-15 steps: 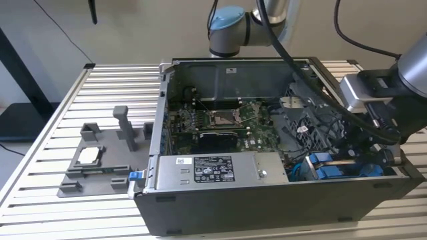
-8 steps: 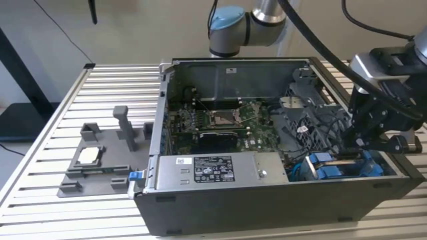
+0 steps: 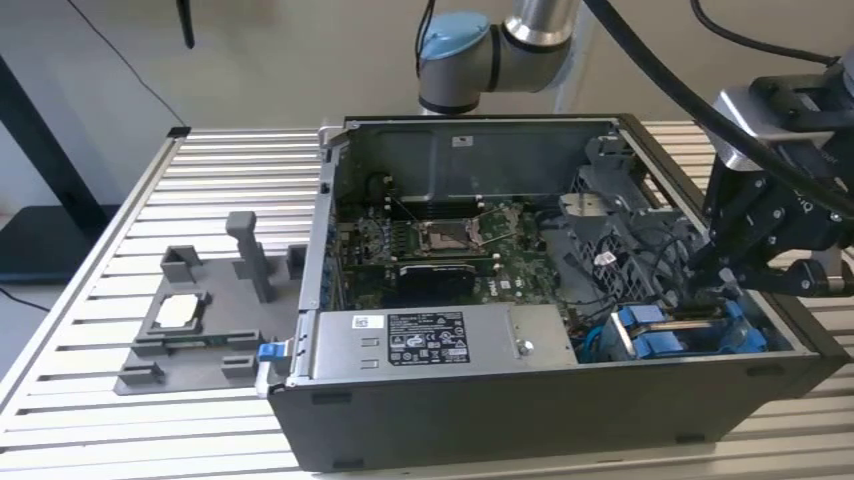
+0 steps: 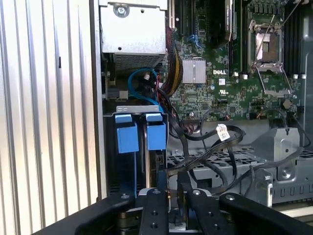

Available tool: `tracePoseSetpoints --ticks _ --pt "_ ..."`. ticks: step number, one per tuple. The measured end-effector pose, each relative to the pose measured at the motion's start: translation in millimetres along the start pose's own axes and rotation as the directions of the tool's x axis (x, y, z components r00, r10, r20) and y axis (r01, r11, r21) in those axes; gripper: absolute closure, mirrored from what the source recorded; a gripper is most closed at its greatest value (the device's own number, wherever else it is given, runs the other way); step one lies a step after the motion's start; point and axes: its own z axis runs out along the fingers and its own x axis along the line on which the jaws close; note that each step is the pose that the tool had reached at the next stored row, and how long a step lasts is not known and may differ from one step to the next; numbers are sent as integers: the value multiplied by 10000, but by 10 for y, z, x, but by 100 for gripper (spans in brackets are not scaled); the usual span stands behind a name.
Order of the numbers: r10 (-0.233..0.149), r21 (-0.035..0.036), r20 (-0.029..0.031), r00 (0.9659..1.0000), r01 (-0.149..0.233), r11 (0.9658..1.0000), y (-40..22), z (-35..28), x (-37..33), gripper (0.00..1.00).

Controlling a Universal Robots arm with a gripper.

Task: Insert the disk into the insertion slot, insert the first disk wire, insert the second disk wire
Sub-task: 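Insert the second disk wire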

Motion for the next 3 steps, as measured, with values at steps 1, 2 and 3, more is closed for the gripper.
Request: tracePoseSetpoints --ticks 1,2,3 --pt "9 2 -2 10000 -9 10000 0 0 0 76" --pt "10 2 -2 10000 -10 10000 0 0 0 76" --pt "12 2 -3 10000 -12 10000 0 0 0 76"
